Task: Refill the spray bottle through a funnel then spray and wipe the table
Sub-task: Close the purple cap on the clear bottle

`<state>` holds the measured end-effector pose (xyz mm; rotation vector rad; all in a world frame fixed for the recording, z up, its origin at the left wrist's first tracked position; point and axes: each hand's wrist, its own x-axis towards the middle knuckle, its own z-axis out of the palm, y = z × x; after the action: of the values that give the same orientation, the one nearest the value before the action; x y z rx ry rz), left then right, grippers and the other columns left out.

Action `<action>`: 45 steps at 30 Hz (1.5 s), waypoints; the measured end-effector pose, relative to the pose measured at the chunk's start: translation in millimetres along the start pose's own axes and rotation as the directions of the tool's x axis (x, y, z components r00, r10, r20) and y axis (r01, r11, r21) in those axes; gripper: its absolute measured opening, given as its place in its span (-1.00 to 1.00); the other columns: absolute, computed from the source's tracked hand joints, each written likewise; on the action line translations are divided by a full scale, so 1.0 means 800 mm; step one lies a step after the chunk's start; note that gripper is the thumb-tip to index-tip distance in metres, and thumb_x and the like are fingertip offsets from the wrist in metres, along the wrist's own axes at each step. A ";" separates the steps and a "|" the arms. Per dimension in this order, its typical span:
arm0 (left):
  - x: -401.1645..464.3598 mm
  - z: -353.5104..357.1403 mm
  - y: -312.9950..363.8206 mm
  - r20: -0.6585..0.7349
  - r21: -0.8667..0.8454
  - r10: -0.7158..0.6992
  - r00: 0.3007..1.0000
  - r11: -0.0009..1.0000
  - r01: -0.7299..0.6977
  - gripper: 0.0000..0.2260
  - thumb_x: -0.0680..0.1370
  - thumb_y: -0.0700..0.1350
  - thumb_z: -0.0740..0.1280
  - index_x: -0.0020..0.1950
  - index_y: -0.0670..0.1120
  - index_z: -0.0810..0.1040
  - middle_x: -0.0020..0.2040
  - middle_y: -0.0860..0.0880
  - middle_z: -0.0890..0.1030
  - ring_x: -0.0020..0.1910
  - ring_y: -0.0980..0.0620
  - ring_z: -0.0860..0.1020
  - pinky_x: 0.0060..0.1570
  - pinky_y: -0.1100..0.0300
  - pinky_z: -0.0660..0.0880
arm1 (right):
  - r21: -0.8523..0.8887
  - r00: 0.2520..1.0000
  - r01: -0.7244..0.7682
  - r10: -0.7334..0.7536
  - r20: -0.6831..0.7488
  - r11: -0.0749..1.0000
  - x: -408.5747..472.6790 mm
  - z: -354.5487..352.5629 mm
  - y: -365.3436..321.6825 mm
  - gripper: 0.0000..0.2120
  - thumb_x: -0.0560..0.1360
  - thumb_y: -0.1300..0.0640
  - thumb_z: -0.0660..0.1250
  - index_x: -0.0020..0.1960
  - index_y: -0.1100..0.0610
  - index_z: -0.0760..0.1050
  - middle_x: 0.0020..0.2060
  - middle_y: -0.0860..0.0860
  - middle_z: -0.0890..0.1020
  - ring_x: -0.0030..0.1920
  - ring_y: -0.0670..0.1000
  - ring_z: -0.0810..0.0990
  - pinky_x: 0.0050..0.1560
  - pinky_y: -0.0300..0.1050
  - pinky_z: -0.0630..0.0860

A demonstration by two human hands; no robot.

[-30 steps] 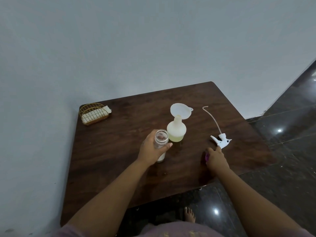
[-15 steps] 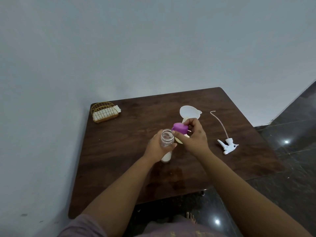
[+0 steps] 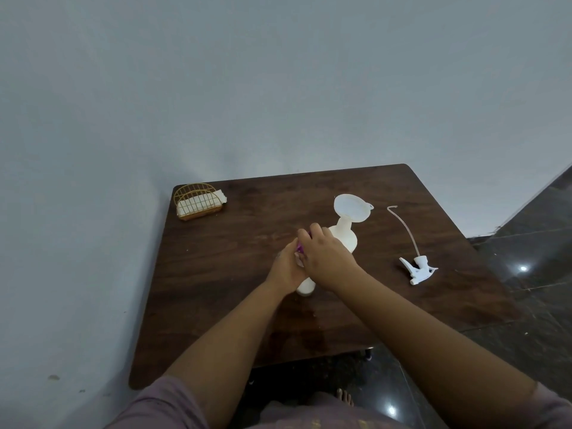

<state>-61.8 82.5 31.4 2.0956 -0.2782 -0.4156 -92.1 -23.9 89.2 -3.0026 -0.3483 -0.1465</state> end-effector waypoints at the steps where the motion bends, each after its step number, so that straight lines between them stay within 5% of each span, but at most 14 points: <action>1: 0.001 -0.001 0.000 0.001 0.050 0.018 1.000 0.999 -0.018 -0.58 0.53 -0.14 0.38 0.37 -0.10 0.40 0.27 -0.07 0.53 0.23 0.00 0.52 0.11 0.25 0.46 | -0.033 0.999 -0.007 0.008 0.041 0.999 0.003 -0.003 -0.004 -0.67 0.60 0.03 0.16 0.31 0.14 0.30 0.13 0.09 0.41 0.04 0.05 0.43 0.02 -0.12 0.40; 4: 0.002 -0.001 -0.001 0.007 0.117 0.049 0.999 0.992 -0.049 -0.65 0.54 -0.08 0.36 0.31 -0.09 0.45 0.19 -0.04 0.56 0.13 0.03 0.53 -0.12 0.38 0.37 | -0.090 0.980 0.003 0.015 0.196 0.996 0.015 -0.015 -0.008 -0.68 0.57 0.10 0.22 0.28 0.16 0.31 0.13 0.10 0.40 0.02 0.09 0.41 0.01 -0.06 0.41; 9: -0.003 -0.005 0.001 0.023 -0.037 0.010 1.000 0.999 -0.009 -0.50 0.47 -0.16 0.46 0.38 -0.07 0.42 0.25 -0.04 0.56 0.23 0.00 0.51 0.21 0.09 0.49 | -0.145 0.947 -0.085 0.125 0.297 0.986 0.023 -0.029 -0.013 -0.65 0.58 0.02 0.21 0.24 0.23 0.35 0.08 0.12 0.49 0.07 0.12 0.55 -0.04 -0.08 0.45; 14: -0.007 -0.007 0.000 0.008 -0.140 -0.014 1.000 0.990 0.015 -0.33 0.36 -0.29 0.53 0.42 -0.04 0.40 0.26 0.05 0.54 0.24 0.06 0.54 0.18 0.26 0.49 | -0.137 0.857 -0.246 0.282 0.431 0.959 0.014 -0.049 -0.008 -0.48 0.58 -0.20 0.12 0.17 0.25 0.48 -0.12 0.09 0.52 -0.02 0.09 0.58 0.11 -0.04 0.47; 18: -0.006 -0.012 0.006 -0.002 -0.082 0.016 1.000 0.997 -0.016 -0.42 0.40 -0.25 0.51 0.38 -0.10 0.42 0.26 -0.10 0.56 0.25 -0.07 0.53 0.25 0.08 0.47 | -0.143 0.891 -0.244 0.279 0.358 0.959 0.000 -0.057 0.004 -0.44 0.49 -0.32 0.18 0.09 0.17 0.53 -0.09 0.05 0.59 0.00 0.05 0.58 0.09 -0.03 0.44; 20: -0.005 -0.010 0.005 0.042 -0.064 0.054 0.998 0.997 -0.052 -0.45 0.42 -0.18 0.51 0.37 -0.05 0.42 0.25 -0.05 0.56 0.25 -0.03 0.52 0.25 0.07 0.46 | 0.005 0.922 -0.227 0.213 0.323 0.974 -0.001 -0.060 0.005 -0.48 0.45 -0.12 0.38 0.29 0.12 0.36 0.10 0.06 0.49 0.12 0.10 0.51 0.09 -0.01 0.47; 23: -0.004 -0.007 0.009 0.021 0.051 0.042 0.999 0.998 -0.043 -0.53 0.47 -0.11 0.47 0.34 -0.08 0.42 0.24 -0.05 0.56 0.23 -0.02 0.53 0.17 0.13 0.47 | -0.059 0.958 0.037 -0.018 0.288 0.998 0.007 -0.047 -0.001 -0.45 0.47 0.17 0.36 0.40 0.06 0.24 0.28 0.08 0.35 0.18 0.11 0.41 0.17 -0.03 0.43; 25: -0.004 -0.006 0.012 0.020 0.102 0.046 0.999 0.994 -0.047 -0.56 0.50 -0.10 0.43 0.34 -0.10 0.42 0.24 -0.07 0.56 0.21 -0.02 0.53 0.09 0.20 0.46 | -0.108 0.976 0.047 -0.023 0.216 0.993 0.010 -0.033 -0.007 -0.57 0.51 0.16 0.31 0.34 0.12 0.30 0.23 0.09 0.39 0.13 0.10 0.43 0.11 -0.08 0.42; 28: -0.007 -0.007 0.016 0.030 0.086 0.045 0.999 0.995 -0.048 -0.56 0.51 -0.11 0.41 0.37 -0.07 0.42 0.26 -0.07 0.56 0.23 -0.04 0.52 0.17 0.13 0.46 | -0.020 0.971 -0.193 0.194 0.142 0.981 0.012 -0.024 -0.009 -0.68 0.57 -0.03 0.23 0.18 0.18 0.38 0.00 0.08 0.51 -0.03 0.06 0.56 -0.16 -0.15 0.40; 32: -0.014 -0.011 0.021 0.019 0.004 0.024 1.000 1.000 -0.024 -0.50 0.46 -0.10 0.46 0.37 -0.04 0.42 0.25 -0.09 0.56 0.20 -0.03 0.52 0.26 0.00 0.48 | -0.100 0.948 -0.236 0.251 0.193 0.967 0.008 -0.046 -0.008 -0.44 0.53 -0.34 0.08 -0.10 0.16 0.50 -0.34 -0.01 0.49 -0.28 -0.02 0.50 -0.26 -0.16 0.38; 35: -0.015 -0.016 0.019 0.015 -0.069 0.025 1.000 0.997 -0.024 -0.54 0.40 0.04 0.42 0.28 0.01 0.48 0.16 -0.06 0.60 0.15 -0.06 0.56 0.19 -0.08 0.53 | -0.175 0.914 -0.218 0.264 0.308 0.960 0.003 -0.062 -0.011 -0.34 0.47 -0.45 -0.02 -0.28 0.14 0.40 -0.36 0.02 0.48 -0.24 0.01 0.53 -0.25 -0.14 0.37; 39: -0.016 -0.018 0.021 0.062 0.015 0.025 0.998 1.000 -0.026 -0.56 0.41 -0.04 0.46 0.27 0.02 0.45 0.14 0.02 0.59 0.17 -0.03 0.55 0.18 0.00 0.51 | -0.123 0.981 -0.153 0.166 0.102 0.980 0.007 -0.049 -0.009 -0.59 0.53 -0.13 0.26 0.19 0.16 0.37 0.07 0.07 0.47 0.07 0.08 0.50 -0.07 -0.11 0.41; 41: -0.015 -0.018 0.024 0.055 0.063 0.044 0.998 0.997 -0.047 -0.62 0.50 -0.13 0.41 0.30 -0.06 0.44 0.17 -0.03 0.57 0.19 -0.04 0.53 0.16 0.08 0.48 | -0.088 0.980 -0.072 0.087 0.177 0.994 0.010 -0.031 -0.012 -0.62 0.54 0.04 0.27 0.28 0.17 0.30 0.17 0.11 0.42 0.11 0.10 0.47 0.01 -0.09 0.42; 45: -0.017 -0.017 0.028 0.032 0.007 -0.001 0.999 1.000 0.001 -0.57 0.53 -0.16 0.39 0.39 -0.11 0.42 0.30 -0.12 0.54 0.27 -0.07 0.50 0.31 -0.02 0.44 | -0.069 0.946 -0.290 0.297 0.134 0.955 0.014 -0.025 -0.017 -0.50 0.55 -0.22 0.17 0.18 0.21 0.41 -0.02 0.10 0.58 -0.01 0.07 0.61 -0.17 -0.13 0.42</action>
<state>-70.1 85.9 59.6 2.0974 -0.2977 -0.4497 -86.4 -10.5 111.8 -3.0751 0.0955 0.0893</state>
